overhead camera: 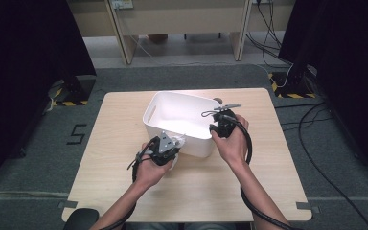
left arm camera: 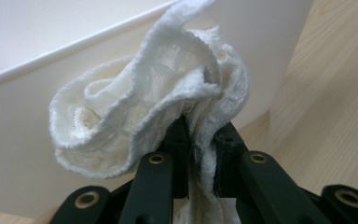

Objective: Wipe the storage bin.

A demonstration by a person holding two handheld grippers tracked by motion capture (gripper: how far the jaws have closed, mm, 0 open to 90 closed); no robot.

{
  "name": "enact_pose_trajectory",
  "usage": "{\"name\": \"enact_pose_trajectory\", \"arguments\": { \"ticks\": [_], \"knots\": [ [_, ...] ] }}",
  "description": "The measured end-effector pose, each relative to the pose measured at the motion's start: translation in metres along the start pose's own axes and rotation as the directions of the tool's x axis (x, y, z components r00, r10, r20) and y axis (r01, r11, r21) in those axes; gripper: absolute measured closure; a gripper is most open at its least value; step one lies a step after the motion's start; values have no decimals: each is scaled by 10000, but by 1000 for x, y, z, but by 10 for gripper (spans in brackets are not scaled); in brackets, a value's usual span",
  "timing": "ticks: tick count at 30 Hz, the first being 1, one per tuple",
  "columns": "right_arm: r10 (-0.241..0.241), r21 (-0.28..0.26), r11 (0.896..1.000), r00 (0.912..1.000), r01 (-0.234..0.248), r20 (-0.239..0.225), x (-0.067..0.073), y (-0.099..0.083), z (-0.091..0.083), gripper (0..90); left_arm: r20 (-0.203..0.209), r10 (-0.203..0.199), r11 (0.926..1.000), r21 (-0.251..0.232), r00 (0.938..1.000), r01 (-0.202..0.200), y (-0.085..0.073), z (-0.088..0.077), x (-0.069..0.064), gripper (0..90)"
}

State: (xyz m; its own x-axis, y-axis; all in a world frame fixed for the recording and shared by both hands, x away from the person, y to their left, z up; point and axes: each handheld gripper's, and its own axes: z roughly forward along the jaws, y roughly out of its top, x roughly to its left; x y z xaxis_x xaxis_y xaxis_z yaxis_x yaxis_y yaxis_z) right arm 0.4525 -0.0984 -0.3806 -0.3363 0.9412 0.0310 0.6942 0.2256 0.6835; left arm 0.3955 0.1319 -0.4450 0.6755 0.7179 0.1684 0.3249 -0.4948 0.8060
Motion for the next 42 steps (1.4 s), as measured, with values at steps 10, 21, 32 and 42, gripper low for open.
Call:
{"name": "enact_pose_trajectory", "arguments": {
  "ticks": [10,21,32,42],
  "knots": [
    [-11,-16,10000,10000,11,-31,0,0,0,666,73,24,9995,309,10000,-27,-7,7,-2,790],
    [-64,-34,10000,10000,64,-33,1,0,0,665,141,-43,9980,639,9999,34,-15,17,-3,790],
    [-86,-64,9999,10000,86,-33,1,0,0,663,186,-68,9955,947,9998,50,-22,25,-4,790],
    [-52,-76,10000,10000,52,-54,2,0,0,662,220,-123,9941,1076,9997,99,-24,28,-4,790]
  ]
}}
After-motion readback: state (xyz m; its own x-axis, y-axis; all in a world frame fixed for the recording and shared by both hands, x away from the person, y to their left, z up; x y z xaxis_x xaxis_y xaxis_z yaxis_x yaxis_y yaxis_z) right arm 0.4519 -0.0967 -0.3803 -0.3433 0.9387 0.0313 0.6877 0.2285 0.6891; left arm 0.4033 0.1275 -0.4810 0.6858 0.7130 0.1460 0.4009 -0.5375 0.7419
